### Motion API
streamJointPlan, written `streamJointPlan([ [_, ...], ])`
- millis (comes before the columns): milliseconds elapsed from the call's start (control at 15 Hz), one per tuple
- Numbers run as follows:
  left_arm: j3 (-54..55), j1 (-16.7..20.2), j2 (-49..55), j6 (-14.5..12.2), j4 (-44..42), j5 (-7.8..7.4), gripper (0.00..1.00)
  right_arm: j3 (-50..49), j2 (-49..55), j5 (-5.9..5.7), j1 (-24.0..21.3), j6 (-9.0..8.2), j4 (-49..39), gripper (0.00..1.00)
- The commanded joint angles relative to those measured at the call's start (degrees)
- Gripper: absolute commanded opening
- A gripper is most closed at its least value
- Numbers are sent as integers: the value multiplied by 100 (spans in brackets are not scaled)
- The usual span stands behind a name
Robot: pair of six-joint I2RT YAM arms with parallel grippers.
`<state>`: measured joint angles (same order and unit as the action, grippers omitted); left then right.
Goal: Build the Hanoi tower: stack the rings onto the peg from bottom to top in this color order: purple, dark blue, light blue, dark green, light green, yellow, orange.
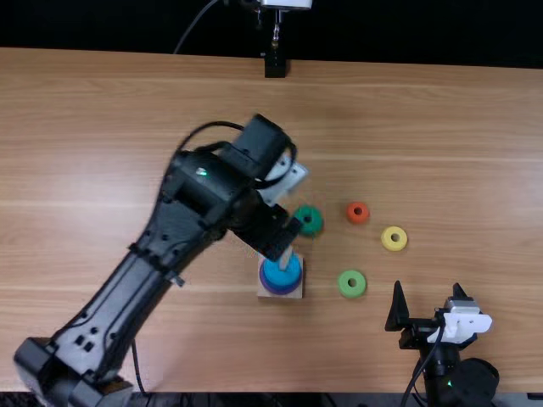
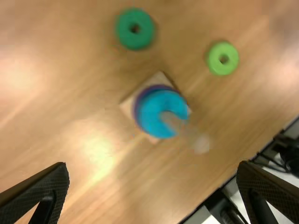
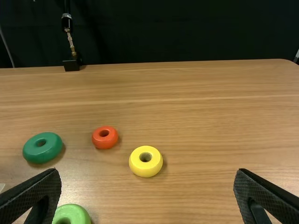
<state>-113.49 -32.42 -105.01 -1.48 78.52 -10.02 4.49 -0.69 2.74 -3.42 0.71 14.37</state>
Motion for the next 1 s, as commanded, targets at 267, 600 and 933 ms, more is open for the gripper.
streamJointPlan([
  [267, 1268, 1283, 1466, -21, -765, 158, 100, -388, 69, -11, -36, -39, 404, 100],
  [600, 4476, 1845, 3558, 0, -3538, 865, 100, -388, 69, -11, -36, -39, 404, 100],
  [933, 7851, 2979, 6124, 0, -5964, 992, 100, -388, 69, -11, -36, -50, 404, 100],
])
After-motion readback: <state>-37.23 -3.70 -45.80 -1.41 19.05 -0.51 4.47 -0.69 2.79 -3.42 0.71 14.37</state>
